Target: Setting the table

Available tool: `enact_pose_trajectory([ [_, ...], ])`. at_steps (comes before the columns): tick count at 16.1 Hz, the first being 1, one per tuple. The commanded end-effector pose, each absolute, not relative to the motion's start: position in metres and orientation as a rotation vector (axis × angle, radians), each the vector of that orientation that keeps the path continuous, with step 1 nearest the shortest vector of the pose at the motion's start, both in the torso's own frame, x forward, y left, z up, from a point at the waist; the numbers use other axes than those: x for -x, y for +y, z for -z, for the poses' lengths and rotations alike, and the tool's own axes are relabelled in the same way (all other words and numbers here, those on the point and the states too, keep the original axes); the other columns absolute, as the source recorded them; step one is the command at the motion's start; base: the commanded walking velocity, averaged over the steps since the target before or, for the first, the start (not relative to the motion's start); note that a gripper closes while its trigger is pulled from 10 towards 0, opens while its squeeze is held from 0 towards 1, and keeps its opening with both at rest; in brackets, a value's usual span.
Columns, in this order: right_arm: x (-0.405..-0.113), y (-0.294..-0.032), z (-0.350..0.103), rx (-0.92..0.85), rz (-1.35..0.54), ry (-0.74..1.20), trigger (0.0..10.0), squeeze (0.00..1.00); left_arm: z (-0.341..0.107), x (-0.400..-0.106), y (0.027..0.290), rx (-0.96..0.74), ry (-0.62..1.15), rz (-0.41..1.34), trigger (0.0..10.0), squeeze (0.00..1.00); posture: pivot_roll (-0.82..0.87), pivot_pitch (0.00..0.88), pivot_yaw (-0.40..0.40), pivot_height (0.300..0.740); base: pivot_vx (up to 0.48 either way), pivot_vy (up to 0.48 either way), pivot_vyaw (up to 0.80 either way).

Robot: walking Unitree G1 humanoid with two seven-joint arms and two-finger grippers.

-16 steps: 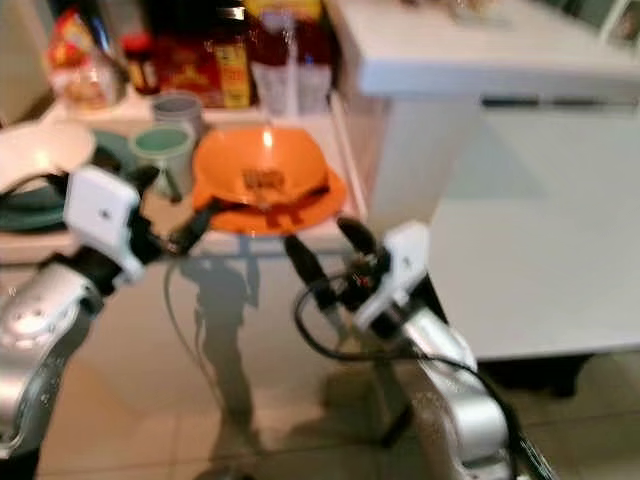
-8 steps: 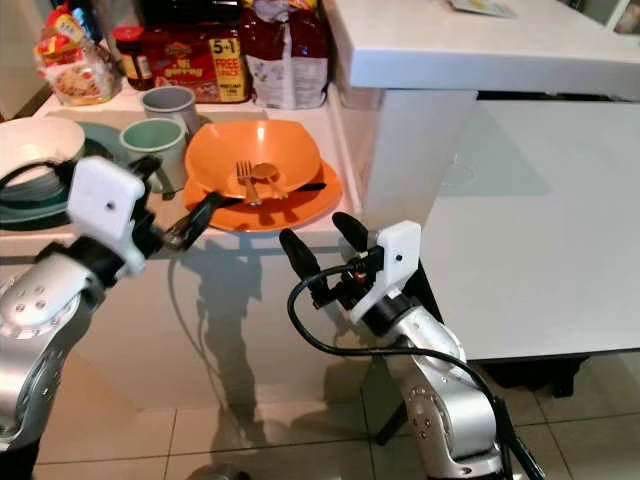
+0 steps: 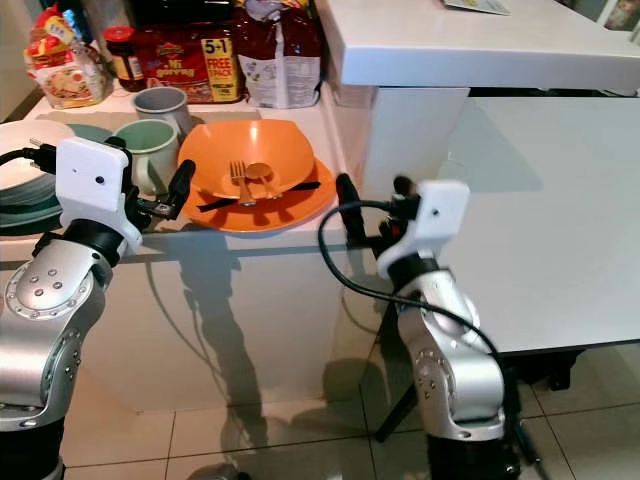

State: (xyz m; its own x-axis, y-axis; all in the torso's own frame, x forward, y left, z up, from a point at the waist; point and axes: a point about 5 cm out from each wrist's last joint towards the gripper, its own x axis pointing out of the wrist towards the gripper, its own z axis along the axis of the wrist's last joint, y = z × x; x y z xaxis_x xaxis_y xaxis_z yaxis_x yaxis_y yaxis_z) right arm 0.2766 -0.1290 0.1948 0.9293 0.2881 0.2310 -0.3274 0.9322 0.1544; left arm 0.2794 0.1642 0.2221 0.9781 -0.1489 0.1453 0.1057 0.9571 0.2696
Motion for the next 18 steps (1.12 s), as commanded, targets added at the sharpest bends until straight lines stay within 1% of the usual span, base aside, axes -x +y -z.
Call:
enact_pose_trajectory([
  [1,-0.274,-0.124,-0.203,-0.159,-0.349,-0.233,10.0,0.0,-0.22,-0.278,0.165,-0.277,-0.16,0.126,10.0,0.0,0.12,0.006,0.007,0.74,0.0,0.0,0.0],
  [3,-0.262,-0.116,-0.203,-0.119,-0.466,-0.246,10.0,0.0,-0.221,-0.269,0.165,-0.3,-0.207,0.11,10.0,0.0,0.12,0.016,-0.016,0.74,0.0,0.0,0.0],
  [4,-0.259,-0.116,-0.201,-0.124,-0.48,-0.245,10.0,0.0,-0.22,-0.265,0.166,-0.304,-0.215,0.12,10.0,0.0,0.12,0.016,-0.021,0.74,0.0,0.0,0.0],
  [5,-0.258,-0.117,-0.201,-0.134,-0.482,-0.244,10.0,0.0,-0.22,-0.262,0.166,-0.301,-0.214,0.133,10.0,0.0,0.13,0.017,-0.025,0.74,0.0,0.0,0.0],
  [6,-0.257,-0.118,-0.201,-0.149,-0.484,-0.246,10.0,0.0,-0.221,-0.262,0.164,-0.271,-0.217,0.15,10.0,0.0,0.13,0.019,-0.026,0.74,0.0,0.0,0.8],
  [9,-0.257,-0.12,-0.197,-0.148,-0.476,-0.221,10.0,0.0,-0.222,-0.26,0.156,-0.272,-0.232,0.212,10.0,0.0,0.12,0.017,-0.028,0.74,0.0,0.422,0.8],
  [10,-0.257,-0.121,-0.191,-0.145,-0.449,-0.187,10.0,0.0,-0.219,-0.259,0.154,-0.268,-0.209,0.23,10.0,0.0,0.12,0.018,-0.028,0.74,0.0,0.0,0.0],
  [11,-0.255,-0.124,-0.185,-0.095,-0.435,-0.135,10.0,0.0,-0.21,-0.256,0.152,-0.264,-0.16,0.251,10.0,0.0,0.11,0.018,-0.027,0.74,0.0,0.0,0.0],
  [12,-0.254,-0.124,-0.183,-0.091,-0.45,-0.112,10.0,0.0,-0.209,-0.256,0.151,-0.263,-0.161,0.256,10.0,0.0,0.11,0.017,-0.027,0.74,0.0,0.0,0.0],
  [18,-0.254,-0.124,-0.183,-0.091,-0.45,-0.112,10.0,0.0,-0.209,-0.256,0.151,-0.263,-0.161,0.256,10.0,0.0,0.11,0.017,-0.027,0.74,0.0,0.0,0.0],
])
